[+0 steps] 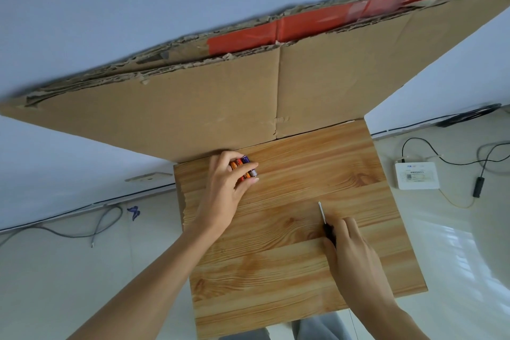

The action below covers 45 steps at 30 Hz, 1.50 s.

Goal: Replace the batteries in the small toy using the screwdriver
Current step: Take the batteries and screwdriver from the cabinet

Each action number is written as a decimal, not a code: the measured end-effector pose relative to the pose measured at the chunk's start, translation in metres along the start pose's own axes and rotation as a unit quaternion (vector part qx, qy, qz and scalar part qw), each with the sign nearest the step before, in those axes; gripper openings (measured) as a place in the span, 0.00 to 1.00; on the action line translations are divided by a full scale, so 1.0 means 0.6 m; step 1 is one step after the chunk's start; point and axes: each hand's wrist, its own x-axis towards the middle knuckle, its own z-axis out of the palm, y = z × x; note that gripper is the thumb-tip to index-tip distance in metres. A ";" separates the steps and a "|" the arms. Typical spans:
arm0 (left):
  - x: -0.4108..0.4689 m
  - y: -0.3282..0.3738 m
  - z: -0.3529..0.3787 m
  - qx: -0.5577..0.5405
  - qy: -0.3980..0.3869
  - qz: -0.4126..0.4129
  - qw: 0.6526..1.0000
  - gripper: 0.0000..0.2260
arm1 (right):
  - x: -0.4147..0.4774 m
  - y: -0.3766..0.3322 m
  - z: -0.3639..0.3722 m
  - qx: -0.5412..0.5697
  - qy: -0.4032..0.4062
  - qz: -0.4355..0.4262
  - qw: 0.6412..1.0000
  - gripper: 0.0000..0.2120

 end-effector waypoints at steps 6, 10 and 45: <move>-0.004 0.003 0.004 0.002 0.006 -0.004 1.000 0.14 | 0.003 -0.011 -0.003 0.018 -0.013 0.023 0.999 0.10; -0.007 0.010 0.001 -0.006 0.019 -0.021 1.000 0.14 | 0.003 -0.019 -0.009 0.030 -0.014 0.029 0.999 0.08; -0.105 0.612 -0.502 -0.064 -0.116 0.210 0.969 0.15 | -0.378 -0.315 -0.505 0.336 0.205 0.144 0.908 0.09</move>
